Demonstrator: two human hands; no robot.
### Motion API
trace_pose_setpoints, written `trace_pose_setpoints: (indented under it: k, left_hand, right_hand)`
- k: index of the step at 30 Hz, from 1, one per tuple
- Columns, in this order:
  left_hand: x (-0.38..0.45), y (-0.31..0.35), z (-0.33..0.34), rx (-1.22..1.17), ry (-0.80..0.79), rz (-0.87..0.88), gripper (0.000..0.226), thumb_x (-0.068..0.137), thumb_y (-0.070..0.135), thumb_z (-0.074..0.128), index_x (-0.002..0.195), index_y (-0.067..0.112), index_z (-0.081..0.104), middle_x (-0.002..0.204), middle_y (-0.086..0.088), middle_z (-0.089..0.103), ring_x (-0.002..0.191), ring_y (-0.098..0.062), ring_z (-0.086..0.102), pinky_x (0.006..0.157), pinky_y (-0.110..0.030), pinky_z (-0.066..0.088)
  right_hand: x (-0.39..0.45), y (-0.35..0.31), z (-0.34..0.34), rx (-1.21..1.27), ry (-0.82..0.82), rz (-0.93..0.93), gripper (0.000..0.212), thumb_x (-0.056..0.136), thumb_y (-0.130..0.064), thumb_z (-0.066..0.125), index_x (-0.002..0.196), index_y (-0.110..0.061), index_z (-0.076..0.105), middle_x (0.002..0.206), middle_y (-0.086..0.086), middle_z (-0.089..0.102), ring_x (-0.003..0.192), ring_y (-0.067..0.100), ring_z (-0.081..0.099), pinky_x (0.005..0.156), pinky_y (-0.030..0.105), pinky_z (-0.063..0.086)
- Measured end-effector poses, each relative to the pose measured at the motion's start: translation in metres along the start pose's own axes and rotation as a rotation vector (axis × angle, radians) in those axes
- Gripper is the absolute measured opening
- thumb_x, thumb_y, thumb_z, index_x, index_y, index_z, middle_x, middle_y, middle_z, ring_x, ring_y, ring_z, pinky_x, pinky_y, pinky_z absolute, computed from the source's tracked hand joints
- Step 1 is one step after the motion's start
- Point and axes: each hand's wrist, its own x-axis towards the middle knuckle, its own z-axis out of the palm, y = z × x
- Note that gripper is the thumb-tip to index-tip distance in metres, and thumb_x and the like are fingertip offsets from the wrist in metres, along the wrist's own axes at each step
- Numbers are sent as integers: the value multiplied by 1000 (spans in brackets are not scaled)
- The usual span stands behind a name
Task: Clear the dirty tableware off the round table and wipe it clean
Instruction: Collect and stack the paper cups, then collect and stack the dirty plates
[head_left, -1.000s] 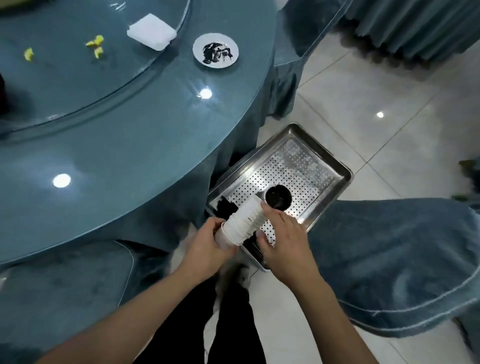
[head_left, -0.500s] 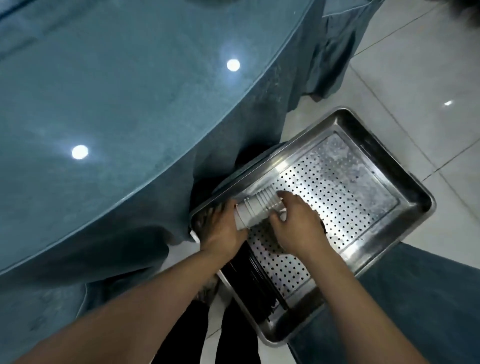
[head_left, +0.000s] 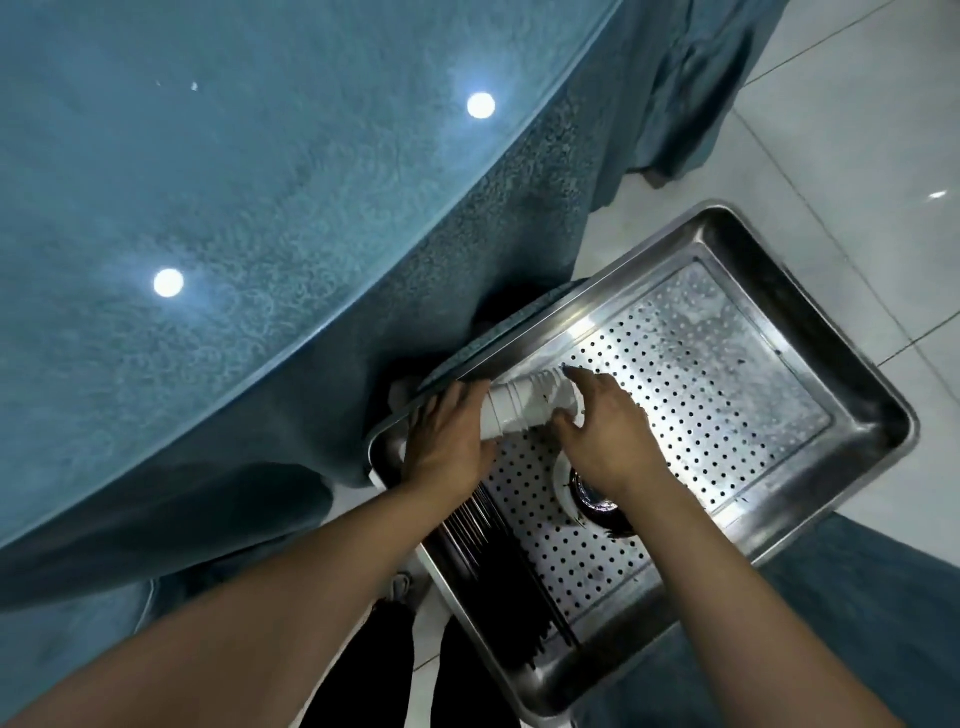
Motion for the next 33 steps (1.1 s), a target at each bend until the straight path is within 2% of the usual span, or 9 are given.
trace_pose_setpoints:
  k: [6,10,15,18,21,26,33]
  left_hand:
    - [-51,20,-58,81,5,77,51,93,37,59,142,31,44,143,4,46,131,-27,42,107,-49,38]
    - [-97,51,-113,162,83,156,46,94,35,58,138,25,50,139,1,51,128,-27,46,111,-50,34]
    - [-152,76,-172,216,230,238,45,90,37,56,133,25,54,130,2,56,120,-23,51,101,-41,41]
    - [-173,79,-210,191,312,230,44,88,37,51,130,24,56,125,2,57,114,-23,53,95,-39,42]
    - [-187,75,-244,162,382,216,44,85,38,47,125,23,58,121,1,59,107,-25,56,90,-40,44]
    - [-196,54,-292,131,464,201,36,84,31,61,119,21,61,118,-1,62,105,-27,60,89,-43,48]
    - [-194,0,-351,107,505,153,37,84,36,51,116,23,61,114,2,63,101,-25,61,85,-40,46]
  right_hand:
    - [-37,-27,-34,-69,43,-82,55,94,-31,56,146,-21,43,138,10,53,121,31,53,100,46,43]
    - [-77,-60,-68,-87,90,-143,56,95,-32,57,147,-22,43,146,6,48,129,29,49,109,48,38]
    - [-119,-101,-109,-81,155,-225,53,97,-30,54,147,-25,40,146,0,46,132,24,44,110,47,35]
    - [-140,-127,-130,-65,192,-258,53,97,-28,55,148,-25,40,147,0,45,134,23,42,113,47,33]
    - [-152,-154,-143,-54,212,-281,52,97,-30,53,147,-26,41,146,-1,46,134,23,43,112,49,34]
    - [-157,-203,-157,-46,262,-333,50,94,-28,58,143,-23,48,138,-2,52,124,23,49,104,44,39]
    - [-134,-287,-165,-54,267,-339,49,95,-31,56,143,-26,46,138,-3,51,126,22,47,106,43,34]
